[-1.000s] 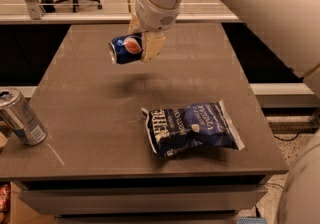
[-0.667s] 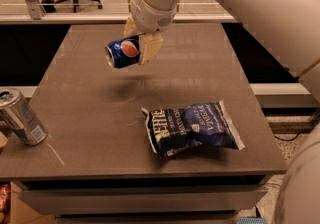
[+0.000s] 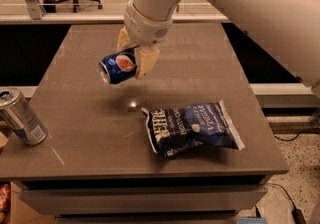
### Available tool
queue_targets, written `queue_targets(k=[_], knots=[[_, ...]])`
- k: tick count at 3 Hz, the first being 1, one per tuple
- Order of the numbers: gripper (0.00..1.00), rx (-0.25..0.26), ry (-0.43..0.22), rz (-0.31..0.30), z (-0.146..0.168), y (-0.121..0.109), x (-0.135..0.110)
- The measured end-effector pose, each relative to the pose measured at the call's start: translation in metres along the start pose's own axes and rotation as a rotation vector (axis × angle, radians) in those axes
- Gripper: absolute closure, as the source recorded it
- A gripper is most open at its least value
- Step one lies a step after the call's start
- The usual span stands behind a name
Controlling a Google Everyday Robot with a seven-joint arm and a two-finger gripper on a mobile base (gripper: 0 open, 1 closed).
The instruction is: Move pepsi can near blue chip bag
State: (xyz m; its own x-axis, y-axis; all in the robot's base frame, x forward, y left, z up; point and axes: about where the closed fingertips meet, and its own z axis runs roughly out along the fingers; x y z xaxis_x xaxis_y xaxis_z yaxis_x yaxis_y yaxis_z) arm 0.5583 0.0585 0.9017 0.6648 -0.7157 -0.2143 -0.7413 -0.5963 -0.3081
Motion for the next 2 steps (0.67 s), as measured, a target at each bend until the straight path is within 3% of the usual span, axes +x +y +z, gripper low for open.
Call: queue_targets(k=[2], knots=[[1.0, -0.078, -0.047, -0.045, 0.016, 0.044, -0.03]])
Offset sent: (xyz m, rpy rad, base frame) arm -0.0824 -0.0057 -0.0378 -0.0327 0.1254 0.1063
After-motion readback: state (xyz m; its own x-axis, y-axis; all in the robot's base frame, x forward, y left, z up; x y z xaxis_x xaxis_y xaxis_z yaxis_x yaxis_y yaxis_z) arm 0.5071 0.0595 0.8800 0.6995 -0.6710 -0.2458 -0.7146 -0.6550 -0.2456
